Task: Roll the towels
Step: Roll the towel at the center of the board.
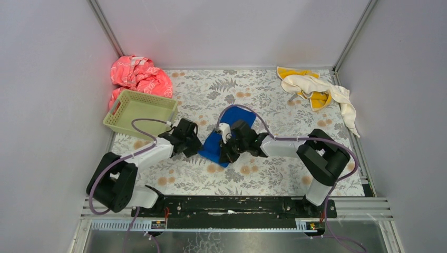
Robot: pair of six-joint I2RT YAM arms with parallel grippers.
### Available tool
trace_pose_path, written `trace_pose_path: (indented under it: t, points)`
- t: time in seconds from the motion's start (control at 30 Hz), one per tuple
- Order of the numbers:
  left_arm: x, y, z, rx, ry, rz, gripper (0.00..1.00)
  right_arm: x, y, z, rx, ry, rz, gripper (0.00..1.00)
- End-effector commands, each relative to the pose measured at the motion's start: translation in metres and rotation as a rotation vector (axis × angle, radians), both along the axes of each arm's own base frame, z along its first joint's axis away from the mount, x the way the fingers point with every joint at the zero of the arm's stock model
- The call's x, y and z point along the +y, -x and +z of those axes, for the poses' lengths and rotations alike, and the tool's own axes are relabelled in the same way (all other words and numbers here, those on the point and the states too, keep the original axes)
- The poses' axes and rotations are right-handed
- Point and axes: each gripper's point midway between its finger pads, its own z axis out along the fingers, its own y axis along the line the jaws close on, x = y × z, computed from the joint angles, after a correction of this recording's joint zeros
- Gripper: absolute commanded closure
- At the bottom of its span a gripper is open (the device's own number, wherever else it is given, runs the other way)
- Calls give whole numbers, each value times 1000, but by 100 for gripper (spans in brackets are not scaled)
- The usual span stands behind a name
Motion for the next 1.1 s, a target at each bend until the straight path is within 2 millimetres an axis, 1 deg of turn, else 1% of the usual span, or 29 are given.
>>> trace_pose_path:
  t: [0.0, 0.1, 0.23, 0.33, 0.4, 0.47, 0.57, 0.77, 0.9, 1.07]
  points:
    - [13, -10, 22, -94, 21, 39, 54, 12, 3, 29, 195, -193, 4, 100]
    - [16, -6, 31, -118, 56, 48, 41, 12, 3, 31, 308, -261, -12, 100]
    - [15, 7, 37, -135, 121, 54, 33, 8, -1, 28, 416, -310, -66, 100]
    - [16, 16, 37, -132, 162, 67, 32, 0, -5, 22, 477, -331, -126, 100]
    - [13, 20, 38, -130, 189, 65, 32, -8, -5, 12, 518, -318, -173, 100]
    - [7, 24, 36, -116, 224, 48, 32, -14, -3, 2, 556, -284, -204, 99]
    - [-4, 26, 31, -98, 281, 23, 33, -17, 2, -9, 607, -243, -219, 99]
    - [-16, 20, 34, -124, 352, 9, 34, -20, 2, -22, 641, -185, -244, 99]
    - [-22, 15, 38, -143, 387, 0, 33, -19, -1, -24, 635, -165, -248, 99]
    - [-26, 8, 29, -132, 386, 6, 33, -19, -3, -26, 637, -150, -253, 98]
